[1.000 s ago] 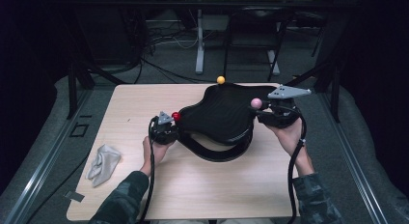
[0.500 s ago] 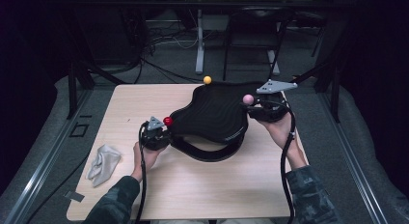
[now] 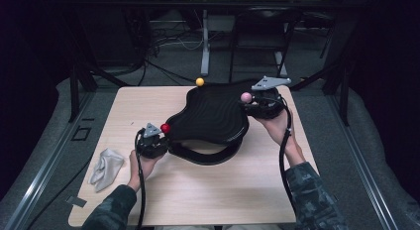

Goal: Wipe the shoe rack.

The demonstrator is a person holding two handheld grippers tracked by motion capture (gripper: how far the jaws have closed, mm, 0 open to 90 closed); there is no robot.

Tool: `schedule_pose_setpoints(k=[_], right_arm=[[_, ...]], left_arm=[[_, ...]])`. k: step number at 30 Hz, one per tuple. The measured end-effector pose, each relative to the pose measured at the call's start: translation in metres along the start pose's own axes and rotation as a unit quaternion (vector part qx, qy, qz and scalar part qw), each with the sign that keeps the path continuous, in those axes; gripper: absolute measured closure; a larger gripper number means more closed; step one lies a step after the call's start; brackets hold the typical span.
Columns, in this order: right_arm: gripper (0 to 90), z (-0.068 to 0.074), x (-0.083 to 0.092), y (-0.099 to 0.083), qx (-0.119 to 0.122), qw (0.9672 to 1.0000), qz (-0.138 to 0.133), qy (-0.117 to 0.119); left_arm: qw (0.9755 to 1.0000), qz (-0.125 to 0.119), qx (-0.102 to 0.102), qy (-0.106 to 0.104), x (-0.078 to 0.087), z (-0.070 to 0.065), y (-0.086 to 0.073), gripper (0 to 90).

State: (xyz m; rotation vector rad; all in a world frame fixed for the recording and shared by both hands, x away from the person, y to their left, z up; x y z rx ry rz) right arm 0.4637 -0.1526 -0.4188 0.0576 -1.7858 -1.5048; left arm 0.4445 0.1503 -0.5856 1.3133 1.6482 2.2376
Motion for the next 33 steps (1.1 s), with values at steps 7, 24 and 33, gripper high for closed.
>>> schedule_pose_setpoints(k=[7,24,33], right_arm=[[34.8,0.011,0.023,-0.013,-0.020,0.9997,-0.011,0.013],[65.6,-0.020,-0.009,-0.094,-0.094,0.9950,0.019,0.028],[74.0,-0.008,-0.038,-0.094,-0.091,0.9953,0.027,0.018]], left_arm=[[1.0000,-0.010,-0.001,-0.001,0.003,0.000,0.004,66.4],[0.9999,-0.010,-0.004,0.002,0.003,0.001,0.003,73.1],[0.9999,-0.012,-0.006,-0.001,0.003,-0.001,0.003,73.3]])
Point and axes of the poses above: each handheld gripper's, and its own axes: x roughly backward along the jaws, y roughly out of its top, z roughly to its left, the point moved 7 cm from there along -x, roughly forward along the jaws, and after that the axes turned 9 degrees about -x, right-handed, at the moved point
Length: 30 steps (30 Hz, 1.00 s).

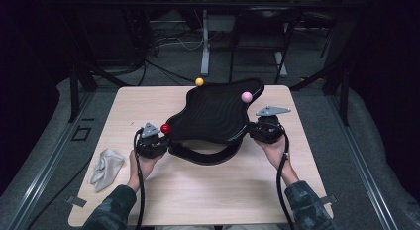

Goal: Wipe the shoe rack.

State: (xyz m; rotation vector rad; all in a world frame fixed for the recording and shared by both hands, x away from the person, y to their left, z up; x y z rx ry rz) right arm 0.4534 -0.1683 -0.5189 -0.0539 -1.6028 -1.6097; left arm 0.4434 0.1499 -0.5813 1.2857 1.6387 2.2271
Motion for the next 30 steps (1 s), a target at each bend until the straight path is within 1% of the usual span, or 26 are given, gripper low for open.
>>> schedule_pose_setpoints(k=[3,4,5,7,9,10,11,13,14,16,17,19,20,21,22,24,25,27,28,30], right_arm=[[74.1,0.000,-0.004,0.002,-0.003,1.0000,-0.001,0.000],[74.3,-0.001,-0.006,0.002,0.000,1.0000,-0.002,0.000],[74.3,-0.001,-0.006,0.003,0.001,1.0000,-0.001,-0.005],[74.1,-0.004,-0.008,0.005,-0.005,1.0000,-0.004,-0.002],[74.1,-0.007,-0.010,0.006,-0.003,1.0000,-0.008,0.000],[74.0,-0.009,-0.011,0.007,-0.004,0.9999,-0.009,0.003],[73.9,-0.012,-0.012,0.008,-0.005,0.9999,-0.009,0.000],[73.6,-0.016,-0.014,0.011,-0.011,0.9999,-0.009,0.004],[72.9,-0.019,-0.014,0.012,-0.014,0.9999,-0.008,0.000],[66.0,-0.023,-0.013,0.013,-0.026,0.9996,-0.011,-0.002],[60.9,-0.025,-0.011,0.013,-0.033,0.9994,-0.013,-0.002],[54.9,-0.027,-0.003,0.011,-0.042,0.9990,-0.012,-0.003],[50.9,-0.027,0.001,0.009,-0.041,0.9990,-0.013,-0.004],[47.8,-0.026,0.005,0.007,-0.039,0.9992,-0.008,-0.004],[46.4,-0.025,0.010,0.004,-0.038,0.9991,-0.005,-0.016],[39.9,-0.021,0.019,-0.003,-0.030,0.9993,0.000,-0.023],[38.4,-0.020,0.023,-0.008,-0.021,0.9994,0.005,-0.026],[34.2,-0.017,0.032,-0.014,-0.018,0.9994,0.003,-0.029],[32.0,-0.015,0.037,-0.017,-0.017,0.9995,0.002,-0.028],[27.1,-0.012,0.045,-0.022,-0.013,0.9996,0.005,-0.026]], left_arm=[[1.0000,0.001,-0.001,0.004,0.000,-0.001,0.000,73.6],[1.0000,0.002,-0.003,0.004,0.000,-0.002,0.000,73.8],[1.0000,0.002,-0.004,0.004,0.000,-0.003,0.000,73.8],[1.0000,0.002,-0.005,0.006,0.000,-0.004,0.000,73.9],[1.0000,0.000,-0.005,0.003,0.000,-0.008,0.000,73.9],[1.0000,0.000,-0.008,0.001,0.000,-0.010,0.000,73.9],[1.0000,-0.001,-0.009,-0.001,0.000,-0.012,0.000,73.9],[0.9999,-0.001,-0.012,-0.007,0.000,-0.016,0.001,73.7],[0.9999,-0.001,-0.010,-0.008,-0.001,-0.019,0.001,73.7],[0.9998,-0.001,-0.016,-0.007,-0.001,-0.022,0.002,73.9],[0.9999,-0.001,-0.015,-0.005,-0.001,-0.024,0.002,74.0],[0.9998,-0.001,-0.018,-0.001,0.000,-0.026,0.001,74.4],[0.9998,-0.001,-0.020,-0.001,0.000,-0.027,0.001,74.5],[0.9998,-0.002,-0.020,0.000,0.000,-0.028,0.001,74.7],[0.9998,-0.003,-0.021,-0.001,0.000,-0.030,0.001,74.7],[0.9998,-0.004,-0.021,-0.002,0.000,-0.034,0.001,74.7],[0.9997,-0.005,-0.023,-0.003,0.000,-0.037,0.002,74.7],[0.9996,-0.005,-0.027,-0.004,-0.001,-0.041,0.002,74.8],[0.9995,-0.005,-0.030,-0.003,-0.001,-0.043,0.003,74.9],[0.9997,-0.003,-0.023,0.011,-0.003,-0.046,0.004,75.2]])
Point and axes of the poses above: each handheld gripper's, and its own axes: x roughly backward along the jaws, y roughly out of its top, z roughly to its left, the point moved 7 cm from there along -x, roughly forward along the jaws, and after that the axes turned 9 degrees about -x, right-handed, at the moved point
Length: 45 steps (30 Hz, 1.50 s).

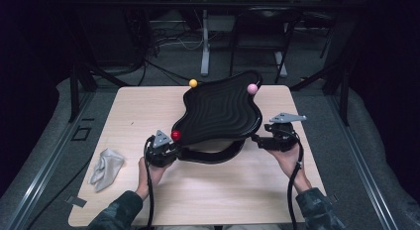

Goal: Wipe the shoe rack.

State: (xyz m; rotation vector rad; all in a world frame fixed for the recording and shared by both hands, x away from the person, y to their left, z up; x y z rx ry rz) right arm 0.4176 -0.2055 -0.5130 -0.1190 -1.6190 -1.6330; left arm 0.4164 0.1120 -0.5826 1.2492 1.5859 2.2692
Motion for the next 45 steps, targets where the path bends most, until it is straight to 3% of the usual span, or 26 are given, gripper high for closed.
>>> schedule_pose_setpoints(k=[4,5,8,9,17,30,45], right_arm=[[21.7,0.009,0.011,-0.005,0.000,0.9999,-0.009,0.008],[20.3,0.011,0.013,-0.004,0.006,0.9999,-0.010,0.000],[18.3,0.024,0.017,-0.003,0.016,0.9996,-0.021,0.013],[18.6,0.028,0.017,-0.001,0.018,0.9992,-0.032,0.016],[19.6,0.039,0.017,0.007,0.019,0.9989,-0.041,0.012],[20.9,0.032,0.020,0.017,0.003,0.9970,-0.077,-0.003],[17.8,0.023,0.009,0.025,-0.008,0.9961,-0.086,-0.019]], left_arm=[[1.0000,-0.001,0.003,0.001,-0.005,-0.007,0.005,75.2],[1.0000,0.000,-0.001,0.000,-0.006,-0.009,0.006,75.2],[1.0000,-0.003,-0.004,-0.003,-0.010,-0.015,0.008,75.3],[1.0000,-0.004,-0.006,-0.003,-0.011,-0.016,0.009,75.3],[0.9998,-0.012,-0.009,-0.011,-0.015,-0.024,0.012,75.3],[0.9986,-0.023,-0.032,-0.036,-0.018,-0.044,0.015,75.4],[0.9964,-0.034,-0.048,-0.061,-0.017,-0.073,0.017,75.4]])
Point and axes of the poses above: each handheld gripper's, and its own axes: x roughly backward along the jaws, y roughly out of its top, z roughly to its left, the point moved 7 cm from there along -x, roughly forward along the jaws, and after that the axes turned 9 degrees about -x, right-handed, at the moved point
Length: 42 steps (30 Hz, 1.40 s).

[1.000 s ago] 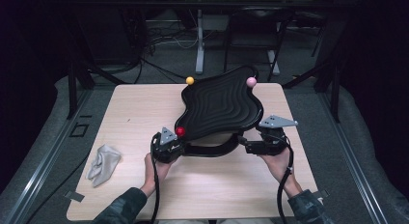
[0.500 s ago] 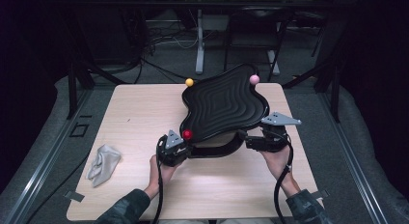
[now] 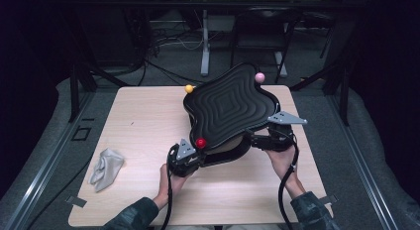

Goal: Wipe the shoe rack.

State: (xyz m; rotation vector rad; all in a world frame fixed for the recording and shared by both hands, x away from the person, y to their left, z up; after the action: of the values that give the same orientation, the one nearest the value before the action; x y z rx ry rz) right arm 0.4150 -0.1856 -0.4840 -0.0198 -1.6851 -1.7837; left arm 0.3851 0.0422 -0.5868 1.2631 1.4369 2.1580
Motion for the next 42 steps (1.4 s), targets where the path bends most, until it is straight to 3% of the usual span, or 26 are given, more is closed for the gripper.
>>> schedule_pose_setpoints(k=[9,14,19,21,23,30,34,37,42], right_arm=[[20.0,-0.010,-0.005,0.003,-0.010,0.9998,-0.004,-0.013],[18.8,-0.011,-0.007,0.004,-0.014,0.9998,-0.002,-0.011],[18.9,-0.010,-0.008,0.004,-0.013,0.9998,0.001,-0.012],[19.1,-0.011,-0.009,0.005,-0.014,0.9998,0.002,-0.012],[19.4,-0.012,-0.009,0.005,-0.011,0.9998,0.002,-0.014],[19.7,-0.018,-0.012,0.009,-0.012,0.9995,0.004,-0.027],[19.5,-0.023,-0.015,0.011,-0.018,0.9994,0.005,-0.031],[19.1,-0.027,-0.017,0.013,-0.022,0.9992,0.008,-0.034],[17.9,-0.032,-0.020,0.015,-0.026,0.9990,0.013,-0.035]], left_arm=[[0.9997,-0.004,-0.012,-0.021,-0.005,-0.019,0.004,75.1],[0.9995,-0.004,-0.011,-0.031,-0.005,-0.018,0.004,73.5],[0.9992,0.004,-0.008,-0.040,0.002,-0.010,-0.002,55.5],[0.9993,0.007,0.000,-0.037,0.007,-0.002,-0.006,50.5],[0.9995,0.010,0.018,-0.024,0.013,0.008,-0.010,45.6],[0.9984,0.028,0.045,0.017,0.019,0.047,-0.018,33.0],[0.9959,0.055,0.062,0.037,0.011,0.070,-0.025,19.6],[0.9928,0.076,0.087,0.032,0.003,0.087,-0.029,13.1],[0.9907,0.079,0.102,0.042,-0.006,0.112,-0.026,2.6]])
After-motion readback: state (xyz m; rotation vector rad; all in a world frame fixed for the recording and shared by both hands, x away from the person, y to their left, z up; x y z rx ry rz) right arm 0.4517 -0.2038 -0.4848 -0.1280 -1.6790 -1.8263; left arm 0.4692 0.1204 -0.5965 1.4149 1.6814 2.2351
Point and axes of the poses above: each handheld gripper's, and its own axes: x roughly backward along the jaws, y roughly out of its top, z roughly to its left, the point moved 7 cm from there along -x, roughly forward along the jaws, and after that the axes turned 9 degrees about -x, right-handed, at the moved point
